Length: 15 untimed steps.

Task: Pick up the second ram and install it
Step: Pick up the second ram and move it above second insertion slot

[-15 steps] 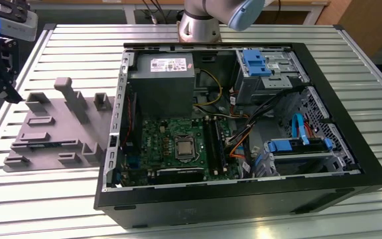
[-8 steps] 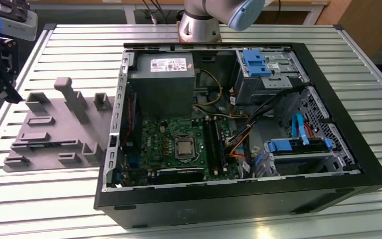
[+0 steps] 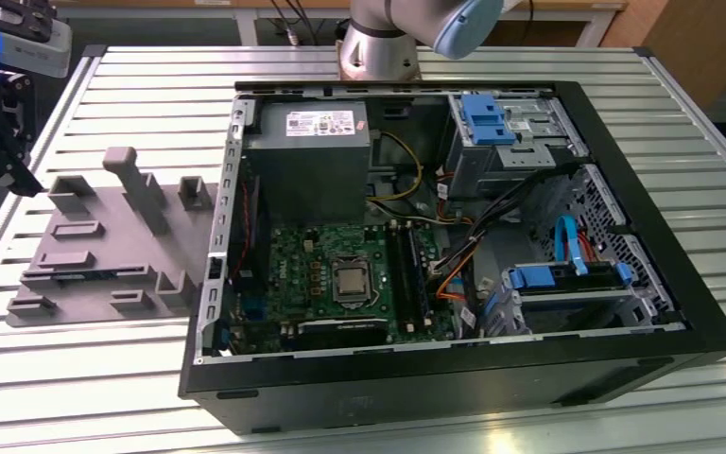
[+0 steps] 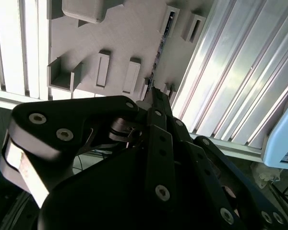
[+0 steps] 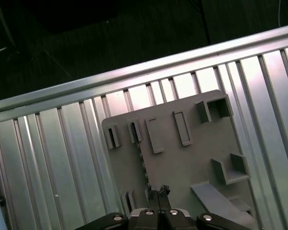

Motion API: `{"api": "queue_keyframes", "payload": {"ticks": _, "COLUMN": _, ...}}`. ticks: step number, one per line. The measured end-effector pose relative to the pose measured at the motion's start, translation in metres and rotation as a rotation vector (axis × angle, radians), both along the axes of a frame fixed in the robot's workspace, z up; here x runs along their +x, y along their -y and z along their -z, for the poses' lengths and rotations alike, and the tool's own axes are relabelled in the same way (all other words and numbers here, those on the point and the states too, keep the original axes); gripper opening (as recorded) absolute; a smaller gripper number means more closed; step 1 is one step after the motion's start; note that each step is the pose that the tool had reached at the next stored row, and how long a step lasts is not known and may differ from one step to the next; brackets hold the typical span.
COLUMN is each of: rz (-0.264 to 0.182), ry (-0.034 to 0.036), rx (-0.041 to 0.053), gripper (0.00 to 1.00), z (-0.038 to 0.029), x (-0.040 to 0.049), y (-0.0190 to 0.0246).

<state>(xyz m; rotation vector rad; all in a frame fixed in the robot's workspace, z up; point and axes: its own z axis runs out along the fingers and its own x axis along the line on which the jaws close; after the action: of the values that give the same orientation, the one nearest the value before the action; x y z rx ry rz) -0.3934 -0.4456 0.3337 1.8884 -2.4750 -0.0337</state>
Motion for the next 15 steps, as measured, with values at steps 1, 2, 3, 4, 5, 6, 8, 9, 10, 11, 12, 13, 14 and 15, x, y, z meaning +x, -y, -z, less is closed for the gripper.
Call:
{"api": "queue_keyframes", "payload": {"ticks": 1, "rz": -0.001, "ry": 0.0000, "rx": 0.0000, "gripper": 0.11, "z": 0.0000, "x": 0.0000, "y": 0.0000}}
{"api": "queue_keyframes", "payload": {"ticks": 2, "rz": -0.005, "ry": 0.0002, "rx": 0.0000, "gripper": 0.11, "z": 0.0000, "x": 0.0000, "y": 0.0000}}
{"api": "queue_keyframes", "payload": {"ticks": 3, "rz": -0.018, "ry": 0.0005, "rx": 0.0000, "gripper": 0.11, "z": 0.0001, "x": 0.0001, "y": 0.0000}}
{"api": "queue_keyframes", "payload": {"ticks": 4, "rz": -0.034, "ry": 0.0005, "rx": 0.0000, "gripper": 0.11, "z": 0.0003, "x": 0.0001, "y": 0.0000}}
{"api": "queue_keyframes", "payload": {"ticks": 5, "rz": -0.051, "ry": 0.0004, "rx": -0.0001, "gripper": 0.11, "z": 0.0005, "x": 0.0000, "y": 0.0000}}
{"api": "queue_keyframes", "payload": {"ticks": 6, "rz": -0.063, "ry": 0.0004, "rx": 0.0000, "gripper": 0.11, "z": 0.0007, "x": 0.0000, "y": 0.0000}}
{"api": "queue_keyframes", "payload": {"ticks": 8, "rz": -0.070, "ry": 0.0006, "rx": 0.0001, "gripper": 0.11, "z": 0.0013, "x": 0.0000, "y": 0.0001}}
{"api": "queue_keyframes", "payload": {"ticks": 9, "rz": -0.069, "ry": 0.0017, "rx": 0.0001, "gripper": 0.11, "z": 0.0022, "x": -0.0004, "y": 0.0000}}
{"api": "queue_keyframes", "payload": {"ticks": 10, "rz": -0.069, "ry": 0.0052, "rx": -0.0003, "gripper": 0.11, "z": 0.0030, "x": -0.0013, "y": 0.0001}}
{"api": "queue_keyframes", "payload": {"ticks": 11, "rz": -0.069, "ry": 0.0094, "rx": -0.0003, "gripper": 0.11, "z": 0.0040, "x": -0.0022, "y": 0.0003}}
{"api": "queue_keyframes", "payload": {"ticks": 12, "rz": -0.070, "ry": 0.0137, "rx": -0.0004, "gripper": 0.11, "z": 0.0049, "x": -0.0032, "y": 0.0005}}
{"api": "queue_keyframes", "payload": {"ticks": 13, "rz": -0.070, "ry": 0.0178, "rx": 0.0000, "gripper": 0.11, "z": 0.0056, "x": -0.0043, "y": 0.0008}}
{"api": "queue_keyframes", "payload": {"ticks": 14, "rz": -0.070, "ry": 0.0216, "rx": 0.0025, "gripper": 0.11, "z": 0.0063, "x": -0.0053, "y": 0.0011}}
{"api": "queue_keyframes", "payload": {"ticks": 15, "rz": -0.070, "ry": 0.0244, "rx": 0.0089, "gripper": 0.11, "z": 0.0067, "x": -0.0063, "y": 0.0014}}
